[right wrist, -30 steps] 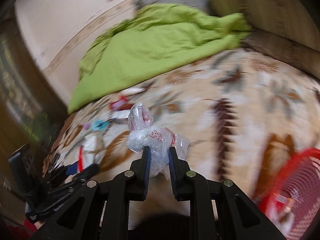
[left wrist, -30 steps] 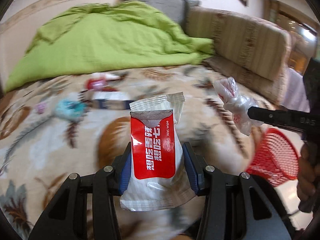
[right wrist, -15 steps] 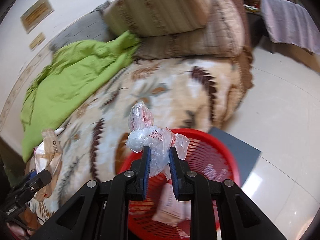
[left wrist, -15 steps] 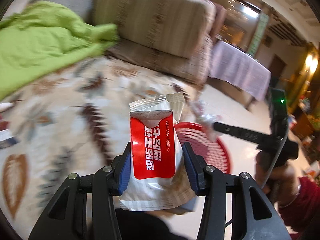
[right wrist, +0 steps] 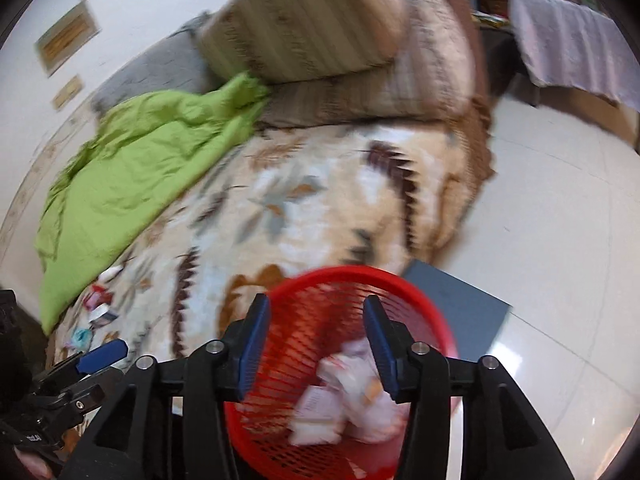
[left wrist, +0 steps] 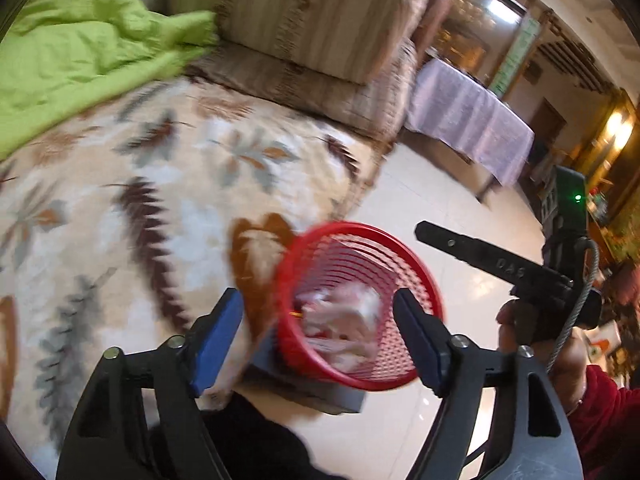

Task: Collect trash
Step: 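Carry the packet and bag to the red basket and open both tools over it, then return to the bed and grasp the purple paper ball with the left tool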

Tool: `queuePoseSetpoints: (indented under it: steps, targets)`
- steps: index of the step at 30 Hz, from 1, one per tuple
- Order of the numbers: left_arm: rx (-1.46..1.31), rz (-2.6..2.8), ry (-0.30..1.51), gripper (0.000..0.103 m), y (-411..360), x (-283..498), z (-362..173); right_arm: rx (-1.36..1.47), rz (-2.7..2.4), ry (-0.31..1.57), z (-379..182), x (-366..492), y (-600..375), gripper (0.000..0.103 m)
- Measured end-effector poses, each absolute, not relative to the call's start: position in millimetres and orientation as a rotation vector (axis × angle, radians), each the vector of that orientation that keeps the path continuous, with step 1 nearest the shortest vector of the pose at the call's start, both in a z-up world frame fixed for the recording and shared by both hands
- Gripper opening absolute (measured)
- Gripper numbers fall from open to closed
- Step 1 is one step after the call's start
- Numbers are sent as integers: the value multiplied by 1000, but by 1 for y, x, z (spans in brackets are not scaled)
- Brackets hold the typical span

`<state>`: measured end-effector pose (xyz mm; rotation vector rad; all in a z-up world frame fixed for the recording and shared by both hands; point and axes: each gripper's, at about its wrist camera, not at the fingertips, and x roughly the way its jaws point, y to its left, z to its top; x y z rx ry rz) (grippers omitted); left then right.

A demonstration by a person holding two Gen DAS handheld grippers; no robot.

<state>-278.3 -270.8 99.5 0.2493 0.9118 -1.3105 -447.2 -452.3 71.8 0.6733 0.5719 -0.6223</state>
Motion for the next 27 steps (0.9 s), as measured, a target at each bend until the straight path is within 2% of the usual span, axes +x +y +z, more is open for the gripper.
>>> queuePoseSetpoints:
  steps: [2,8,17,27]
  targets:
    - [250,-1236,877,78,-248,-264,101,638,-557,576,76,-423,-437,60]
    - [226,-969,838,78,-170,-213,101,496,-323,633,79,-335,-371,66]
    - [63,-565,874,78,-33,-114,98,395,-54,686,82,-240,-277,67]
    - [-165,-289,889,77,69,5,89,346,64,743,70,-203,-230,67]
